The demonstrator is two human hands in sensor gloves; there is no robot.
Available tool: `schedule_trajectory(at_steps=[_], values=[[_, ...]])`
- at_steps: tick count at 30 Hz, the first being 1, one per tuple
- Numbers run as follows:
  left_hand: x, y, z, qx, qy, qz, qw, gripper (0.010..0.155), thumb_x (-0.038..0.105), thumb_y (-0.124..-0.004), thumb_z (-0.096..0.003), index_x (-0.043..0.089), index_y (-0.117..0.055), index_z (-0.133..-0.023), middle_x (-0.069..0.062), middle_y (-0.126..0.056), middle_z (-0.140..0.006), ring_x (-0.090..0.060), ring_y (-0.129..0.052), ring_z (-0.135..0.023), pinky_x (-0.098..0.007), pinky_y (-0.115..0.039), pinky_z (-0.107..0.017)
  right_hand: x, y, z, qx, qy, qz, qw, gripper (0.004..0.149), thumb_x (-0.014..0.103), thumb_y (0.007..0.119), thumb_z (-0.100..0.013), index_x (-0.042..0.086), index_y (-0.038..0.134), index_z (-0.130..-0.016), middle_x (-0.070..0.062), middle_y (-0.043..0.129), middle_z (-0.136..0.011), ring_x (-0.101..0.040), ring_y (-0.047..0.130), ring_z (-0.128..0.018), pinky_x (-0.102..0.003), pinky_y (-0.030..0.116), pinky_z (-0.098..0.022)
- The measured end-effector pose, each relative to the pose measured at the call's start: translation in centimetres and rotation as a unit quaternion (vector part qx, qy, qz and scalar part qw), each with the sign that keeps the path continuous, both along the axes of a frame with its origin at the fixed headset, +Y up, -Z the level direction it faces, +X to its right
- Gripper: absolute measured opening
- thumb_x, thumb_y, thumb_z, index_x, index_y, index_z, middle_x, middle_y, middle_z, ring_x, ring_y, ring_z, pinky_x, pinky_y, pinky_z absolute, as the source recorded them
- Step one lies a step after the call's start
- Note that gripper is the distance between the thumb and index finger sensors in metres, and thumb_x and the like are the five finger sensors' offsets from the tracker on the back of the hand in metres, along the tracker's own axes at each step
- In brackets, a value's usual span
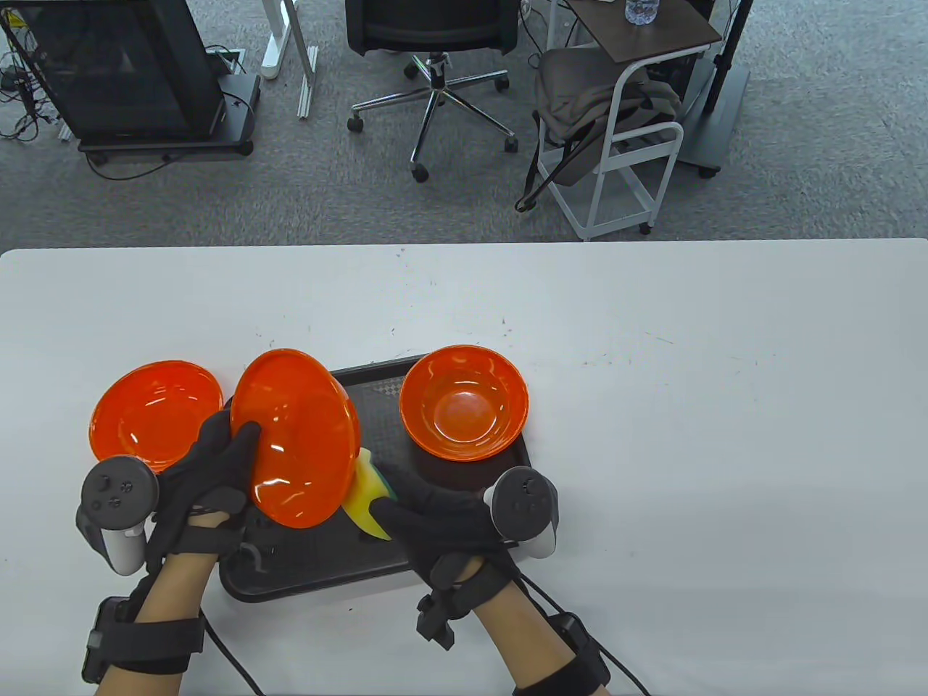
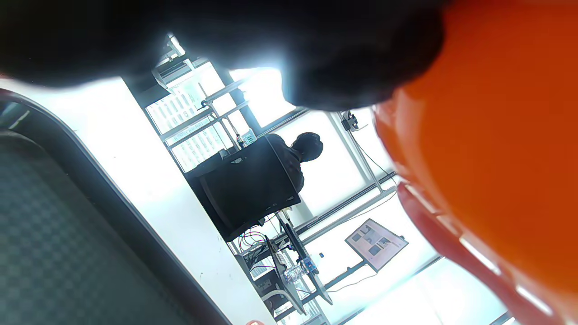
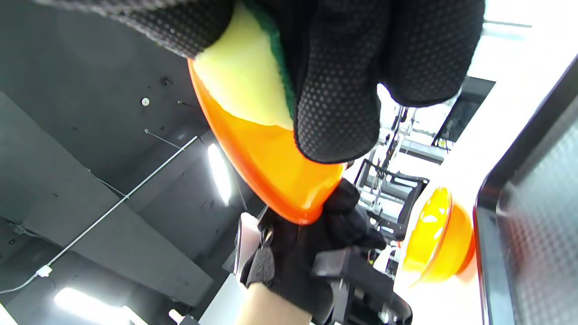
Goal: Wipe bowl with sponge
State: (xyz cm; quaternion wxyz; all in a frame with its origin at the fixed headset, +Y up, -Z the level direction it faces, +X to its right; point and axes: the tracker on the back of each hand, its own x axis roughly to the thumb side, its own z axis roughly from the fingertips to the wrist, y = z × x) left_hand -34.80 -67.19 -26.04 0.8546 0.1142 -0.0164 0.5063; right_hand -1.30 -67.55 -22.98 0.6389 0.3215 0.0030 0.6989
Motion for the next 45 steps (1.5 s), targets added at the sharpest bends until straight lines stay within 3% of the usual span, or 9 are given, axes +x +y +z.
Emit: schedule_trajectory(at_steps=[6, 15, 24, 29, 45], values=[[0.1, 0.0, 0.0, -0.013, -0.017, -0.009, 1.0, 0.055, 0.048, -0.082, -0.0502, 0.011, -0.078, -0.091, 0.004, -0.099, -0.033, -0.006, -0.096, 0.001, -0.031, -0.091, -0.006, 1.0, 0.6, 0.2, 0.04, -0.047, -0.003, 0.998, 0.053, 0.036, 0.071, -0.063, 0.002, 0.052, -0.099, -0.026, 0.083, -0.088, -0.029, 0.099, -0.064, -0.055, 0.078, -0.052], [1.0, 0.0, -0.2, -0.022, -0.084, -0.022, 0.996, 0.056, 0.051, -0.086, -0.0486, 0.014, -0.083, -0.09, 0.004, -0.1, -0.029, -0.006, -0.094, 0.004, -0.03, -0.091, -0.004, 1.3, 0.7, 0.2, 0.054, -0.066, -0.007, 0.996, 0.05, 0.034, 0.069, -0.063, 0.014, 0.048, -0.105, -0.023, 0.073, -0.099, -0.034, 0.09, -0.076, -0.059, 0.073, -0.055], [3.7, -0.4, -0.3, -0.049, -0.204, -0.027, 0.977, 0.059, 0.053, -0.085, -0.0483, 0.013, -0.081, -0.091, 0.004, -0.1, -0.029, -0.006, -0.094, 0.004, -0.031, -0.09, -0.004, 1.2, 0.4, 0.2, 0.037, -0.056, -0.016, 0.998, 0.05, 0.034, 0.068, -0.063, 0.019, 0.046, -0.106, -0.02, 0.07, -0.103, -0.035, 0.088, -0.079, -0.059, 0.072, -0.056], [5.0, -0.2, 0.1, -0.039, -0.231, -0.038, 0.971, 0.062, 0.055, -0.081, -0.0493, 0.011, -0.078, -0.092, 0.004, -0.1, -0.03, -0.006, -0.095, 0.003, -0.03, -0.091, -0.005, 0.6, -0.1, 0.1, 0.018, -0.037, -0.014, 0.999, 0.05, 0.034, 0.067, -0.063, 0.017, 0.046, -0.106, -0.02, 0.071, -0.102, -0.034, 0.09, -0.078, -0.059, 0.073, -0.056], [5.1, 0.4, 0.5, 0.02, -0.205, -0.007, 0.978, 0.06, 0.054, -0.077, -0.0508, 0.011, -0.076, -0.093, 0.006, -0.099, -0.031, -0.005, -0.095, 0.003, -0.03, -0.091, -0.005, -1.0, -1.0, 0.1, -0.015, 0.023, 0.025, 0.999, 0.053, 0.033, 0.068, -0.063, 0.002, 0.046, -0.101, -0.024, 0.079, -0.092, -0.03, 0.098, -0.068, -0.056, 0.077, -0.053]])
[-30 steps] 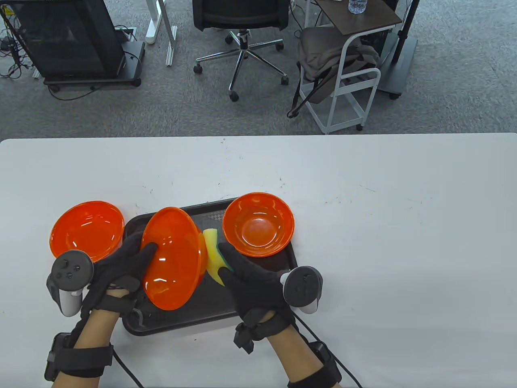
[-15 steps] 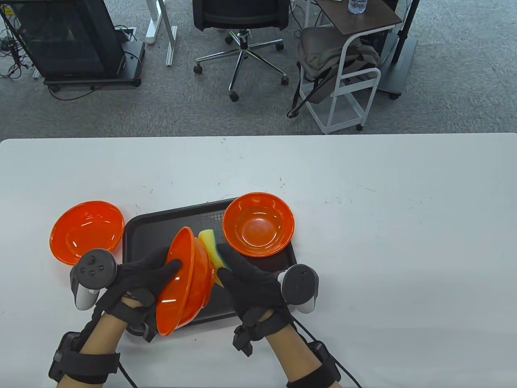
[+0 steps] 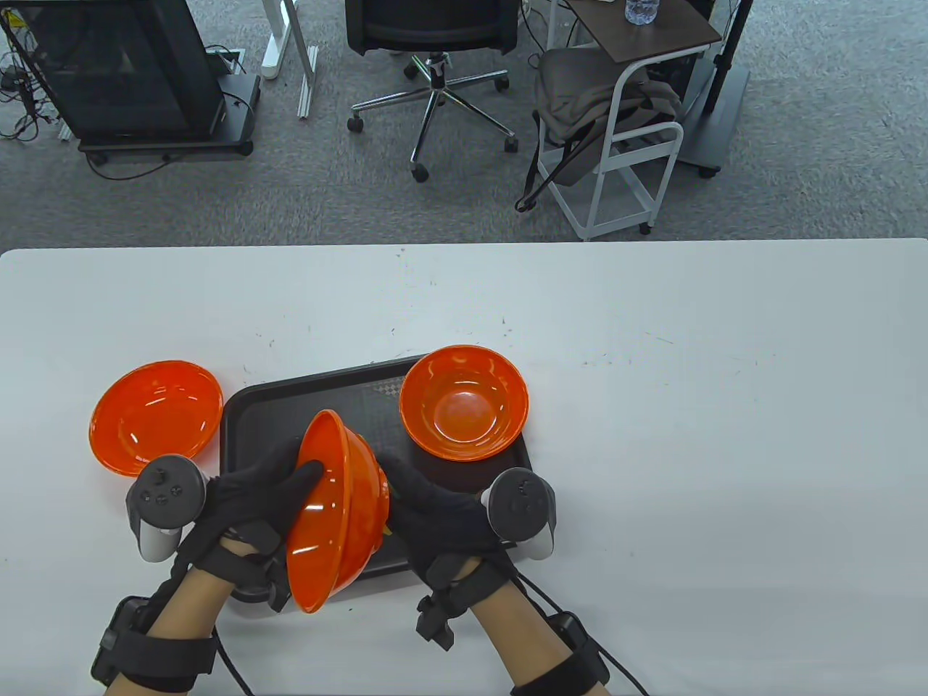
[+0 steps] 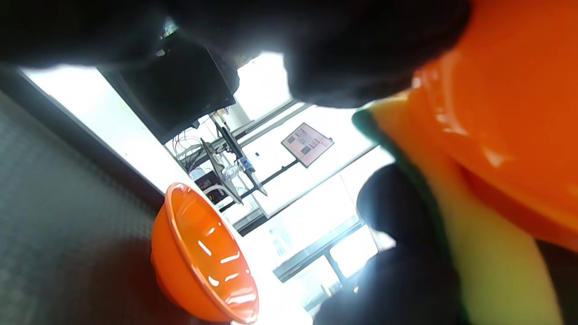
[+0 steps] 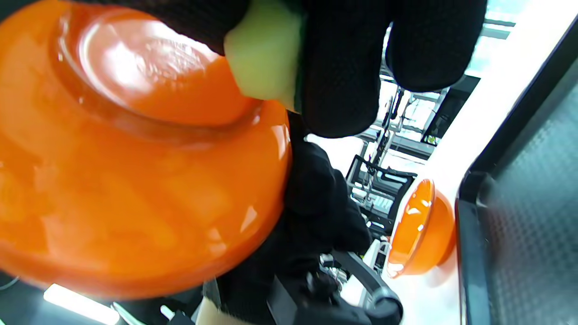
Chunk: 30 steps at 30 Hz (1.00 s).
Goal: Wipe bowl with sponge
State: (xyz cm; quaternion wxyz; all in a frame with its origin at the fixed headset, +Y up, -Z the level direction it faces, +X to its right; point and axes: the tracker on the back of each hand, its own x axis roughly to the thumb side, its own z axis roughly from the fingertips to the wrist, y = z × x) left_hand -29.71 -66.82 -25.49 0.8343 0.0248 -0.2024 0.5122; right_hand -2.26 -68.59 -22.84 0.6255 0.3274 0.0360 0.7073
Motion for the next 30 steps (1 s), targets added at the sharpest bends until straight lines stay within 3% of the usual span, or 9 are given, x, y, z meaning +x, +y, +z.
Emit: schedule_trajectory(at_steps=[8, 20, 30], values=[[-1.5, 0.4, -0.1, -0.001, 0.044, 0.032, 0.998, 0.056, 0.053, -0.078, -0.0506, 0.011, -0.08, -0.088, 0.006, -0.099, -0.03, -0.005, -0.094, 0.003, -0.03, -0.091, -0.005, -1.5, -0.2, 0.6, 0.005, 0.022, 0.007, 1.0, 0.054, 0.034, 0.069, -0.062, -0.002, 0.049, -0.098, -0.024, 0.083, -0.088, -0.028, 0.101, -0.064, -0.054, 0.079, -0.052], [-4.1, 0.7, -0.3, 0.01, 0.137, 0.006, 0.99, 0.055, 0.053, -0.08, -0.05, 0.011, -0.082, -0.085, 0.006, -0.099, -0.029, -0.005, -0.094, 0.004, -0.03, -0.091, -0.004, -1.3, 0.0, 0.6, 0.004, 0.018, -0.007, 1.0, 0.054, 0.035, 0.07, -0.063, -0.003, 0.051, -0.096, -0.025, 0.086, -0.084, -0.028, 0.103, -0.061, -0.053, 0.08, -0.05], [-4.7, 0.5, -0.4, -0.006, 0.146, 0.007, 0.989, 0.055, 0.052, -0.08, -0.0499, 0.01, -0.082, -0.085, 0.006, -0.099, -0.029, -0.005, -0.094, 0.005, -0.03, -0.091, -0.004, 0.0, 0.9, 0.5, 0.032, -0.009, -0.033, 0.999, 0.053, 0.035, 0.07, -0.063, 0.0, 0.051, -0.098, -0.026, 0.084, -0.086, -0.029, 0.1, -0.062, -0.055, 0.079, -0.052]])
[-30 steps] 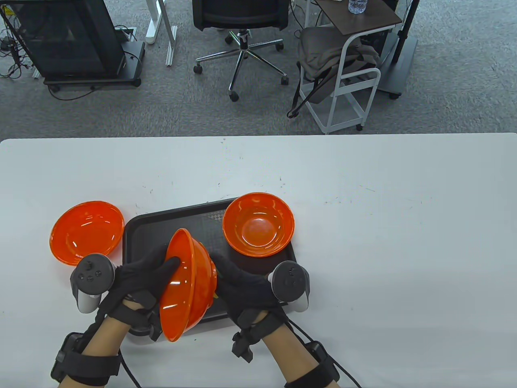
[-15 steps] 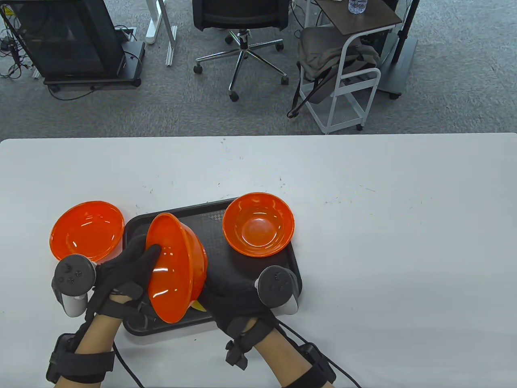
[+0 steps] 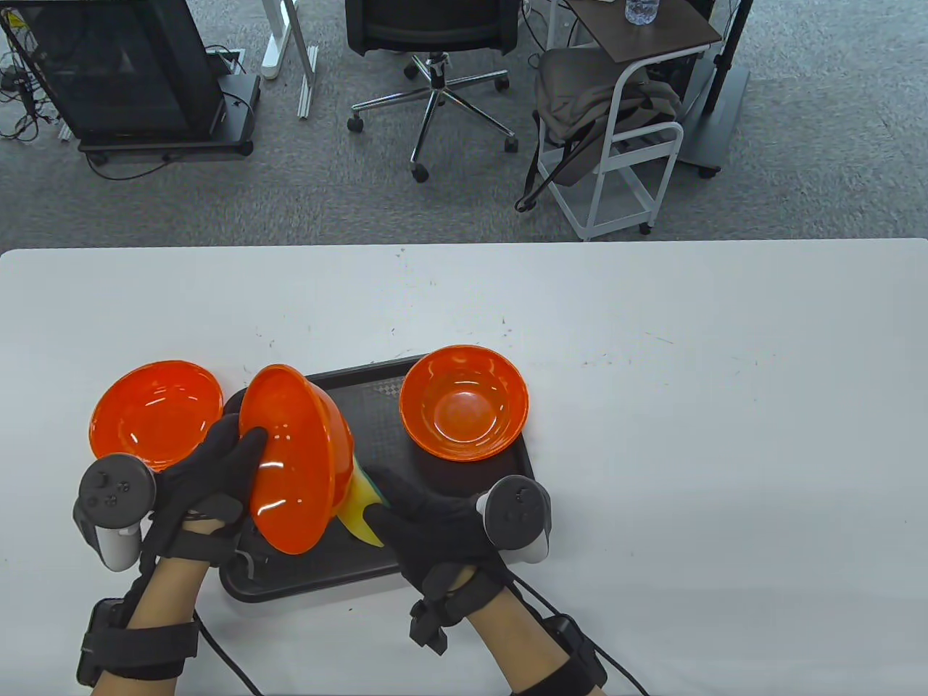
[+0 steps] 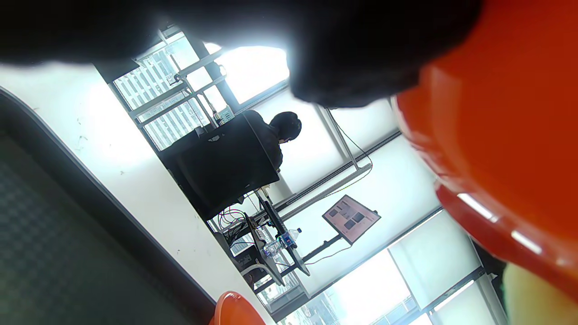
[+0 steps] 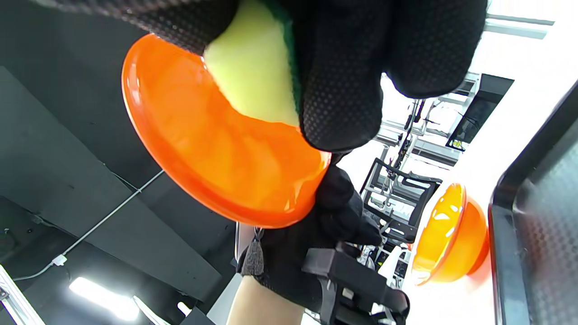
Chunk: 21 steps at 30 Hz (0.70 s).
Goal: Wipe bowl with sponge
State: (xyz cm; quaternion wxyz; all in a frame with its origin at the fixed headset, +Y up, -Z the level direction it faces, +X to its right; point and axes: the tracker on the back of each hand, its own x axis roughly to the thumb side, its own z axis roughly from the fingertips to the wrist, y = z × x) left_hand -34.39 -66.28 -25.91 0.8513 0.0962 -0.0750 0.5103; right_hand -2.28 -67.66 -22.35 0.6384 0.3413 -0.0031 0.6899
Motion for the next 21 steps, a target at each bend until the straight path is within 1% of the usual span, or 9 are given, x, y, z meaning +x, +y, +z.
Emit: schedule_trajectory(at_steps=[10, 18, 21], values=[[0.9, -0.3, -0.1, -0.026, -0.04, -0.013, 0.999, 0.055, 0.052, -0.08, -0.0502, 0.01, -0.082, -0.085, 0.006, -0.099, -0.029, -0.005, -0.094, 0.005, -0.029, -0.09, -0.003, 0.8, 0.3, 0.0, 0.025, -0.04, -0.026, 0.999, 0.052, 0.035, 0.068, -0.064, 0.005, 0.05, -0.101, -0.024, 0.082, -0.09, -0.03, 0.098, -0.066, -0.056, 0.077, -0.053], [2.8, -0.5, 0.2, -0.048, -0.097, -0.005, 0.994, 0.056, 0.053, -0.079, -0.0507, 0.01, -0.081, -0.086, 0.006, -0.099, -0.029, -0.005, -0.094, 0.005, -0.029, -0.091, -0.003, 0.8, 0.3, 0.1, 0.037, -0.044, -0.011, 0.998, 0.051, 0.034, 0.068, -0.063, 0.007, 0.049, -0.102, -0.023, 0.08, -0.093, -0.03, 0.097, -0.069, -0.057, 0.076, -0.054], [3.0, -0.5, 0.3, -0.051, -0.101, 0.0, 0.994, 0.056, 0.053, -0.078, -0.0509, 0.009, -0.081, -0.086, 0.006, -0.099, -0.029, -0.005, -0.094, 0.005, -0.029, -0.091, -0.003, 0.7, 0.2, 0.1, 0.039, -0.041, -0.001, 0.998, 0.051, 0.034, 0.068, -0.063, 0.009, 0.048, -0.103, -0.023, 0.079, -0.094, -0.031, 0.096, -0.071, -0.058, 0.075, -0.054]])
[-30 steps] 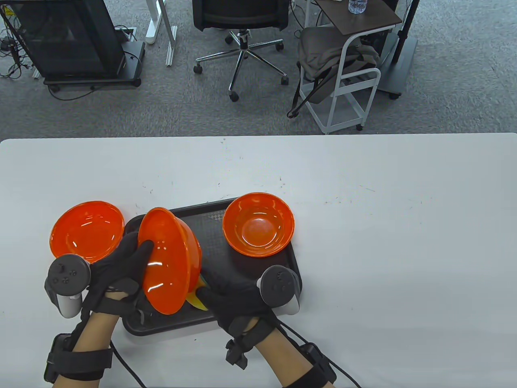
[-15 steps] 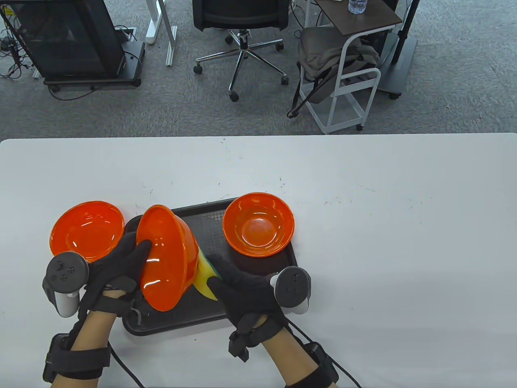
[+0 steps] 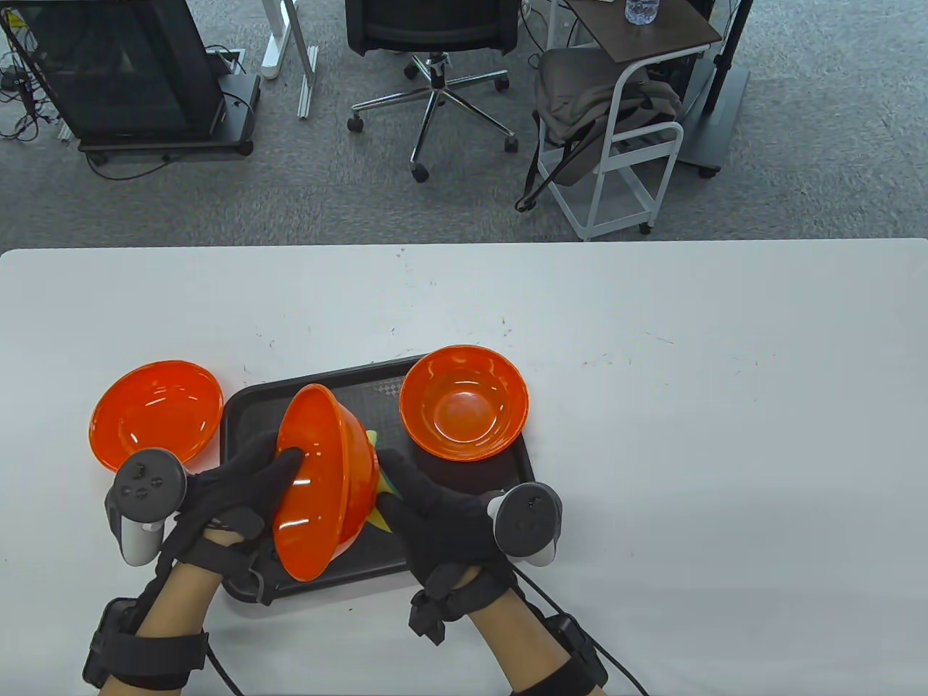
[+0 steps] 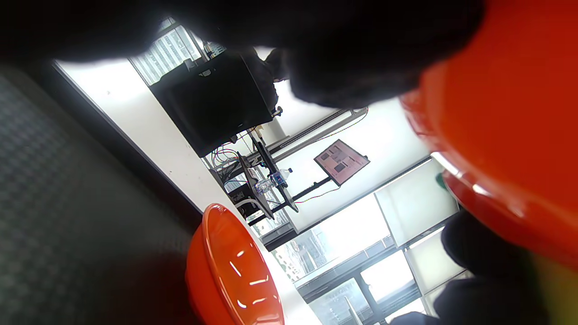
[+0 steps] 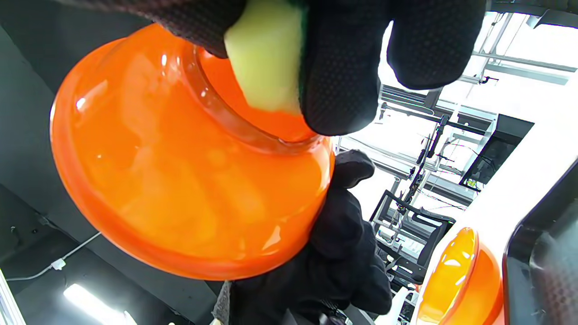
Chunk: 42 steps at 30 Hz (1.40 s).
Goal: Wipe bowl with sponge
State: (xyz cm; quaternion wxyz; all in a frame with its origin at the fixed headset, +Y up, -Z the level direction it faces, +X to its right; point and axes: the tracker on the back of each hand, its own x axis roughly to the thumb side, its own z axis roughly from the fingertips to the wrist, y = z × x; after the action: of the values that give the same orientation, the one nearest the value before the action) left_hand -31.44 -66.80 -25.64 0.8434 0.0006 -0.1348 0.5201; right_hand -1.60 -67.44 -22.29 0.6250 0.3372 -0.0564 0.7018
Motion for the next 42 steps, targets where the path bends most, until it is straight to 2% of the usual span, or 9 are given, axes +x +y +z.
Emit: schedule_trajectory(at_steps=[6, 11, 14, 21, 25, 33, 40, 42], values=[[-0.2, -0.1, -0.2, -0.004, -0.015, 0.039, 0.999, 0.054, 0.052, -0.078, -0.0511, 0.01, -0.081, -0.085, 0.007, -0.099, -0.029, -0.005, -0.094, 0.005, -0.029, -0.091, -0.003, -0.4, -0.4, -0.1, -0.016, 0.02, 0.017, 1.0, 0.05, 0.033, 0.068, -0.063, 0.008, 0.049, -0.102, -0.024, 0.078, -0.094, -0.032, 0.095, -0.071, -0.058, 0.075, -0.054], [-1.1, 0.4, -0.2, 0.015, 0.011, 0.06, 0.998, 0.052, 0.051, -0.08, -0.0508, 0.011, -0.082, -0.084, 0.007, -0.099, -0.028, -0.005, -0.094, 0.005, -0.029, -0.091, -0.003, -1.2, -0.8, -0.1, -0.03, 0.052, 0.039, 0.997, 0.051, 0.033, 0.069, -0.063, 0.005, 0.05, -0.101, -0.024, 0.081, -0.091, -0.031, 0.098, -0.068, -0.058, 0.076, -0.054], [-1.5, 0.2, -0.4, 0.005, 0.014, 0.069, 0.997, 0.052, 0.051, -0.08, -0.0509, 0.011, -0.082, -0.084, 0.007, -0.099, -0.028, -0.005, -0.094, 0.005, -0.029, -0.091, -0.004, -1.2, -0.6, -0.1, -0.03, 0.061, 0.03, 0.997, 0.051, 0.033, 0.07, -0.063, 0.005, 0.052, -0.101, -0.024, 0.082, -0.09, -0.03, 0.098, -0.067, -0.057, 0.077, -0.053], [-1.9, -0.5, -0.8, -0.014, 0.018, 0.067, 0.998, 0.053, 0.052, -0.079, -0.0508, 0.011, -0.082, -0.084, 0.007, -0.099, -0.029, -0.005, -0.094, 0.005, -0.029, -0.091, -0.004, -0.6, -0.4, -0.2, -0.043, 0.057, -0.027, 0.997, 0.051, 0.034, 0.07, -0.062, 0.005, 0.052, -0.1, -0.024, 0.083, -0.089, -0.03, 0.099, -0.066, -0.057, 0.077, -0.053], [-1.7, -0.6, -0.8, -0.018, 0.009, 0.06, 0.998, 0.053, 0.052, -0.079, -0.0509, 0.011, -0.082, -0.084, 0.007, -0.099, -0.029, -0.005, -0.094, 0.005, -0.029, -0.091, -0.004, -0.1, -0.4, -0.3, -0.046, 0.033, -0.06, 0.997, 0.051, 0.034, 0.07, -0.063, 0.005, 0.051, -0.1, -0.024, 0.082, -0.09, -0.03, 0.098, -0.067, -0.056, 0.077, -0.054], [-0.6, -0.9, -0.7, -0.031, -0.025, 0.069, 0.997, 0.053, 0.052, -0.078, -0.0513, 0.011, -0.081, -0.084, 0.007, -0.099, -0.029, -0.005, -0.094, 0.004, -0.029, -0.091, -0.004, -0.1, -0.6, -0.4, -0.044, 0.031, -0.046, 0.997, 0.051, 0.034, 0.069, -0.063, 0.005, 0.05, -0.101, -0.024, 0.081, -0.091, -0.03, 0.098, -0.068, -0.056, 0.077, -0.054], [-0.6, -0.7, -0.6, -0.025, -0.016, 0.056, 0.998, 0.053, 0.052, -0.078, -0.0515, 0.011, -0.081, -0.084, 0.007, -0.099, -0.029, -0.005, -0.094, 0.004, -0.029, -0.091, -0.004, -0.1, -0.8, -0.5, -0.055, 0.038, -0.035, 0.997, 0.051, 0.034, 0.069, -0.063, 0.004, 0.05, -0.1, -0.024, 0.081, -0.09, -0.03, 0.099, -0.066, -0.056, 0.077, -0.053], [-0.7, -0.5, -0.6, -0.003, -0.003, 0.052, 0.999, 0.052, 0.052, -0.079, -0.0512, 0.011, -0.082, -0.084, 0.007, -0.099, -0.029, -0.005, -0.094, 0.005, -0.029, -0.091, -0.003, -0.2, -0.9, -0.5, -0.06, 0.039, -0.032, 0.997, 0.052, 0.034, 0.069, -0.063, 0.003, 0.05, -0.1, -0.024, 0.082, -0.09, -0.03, 0.099, -0.066, -0.056, 0.077, -0.053]])
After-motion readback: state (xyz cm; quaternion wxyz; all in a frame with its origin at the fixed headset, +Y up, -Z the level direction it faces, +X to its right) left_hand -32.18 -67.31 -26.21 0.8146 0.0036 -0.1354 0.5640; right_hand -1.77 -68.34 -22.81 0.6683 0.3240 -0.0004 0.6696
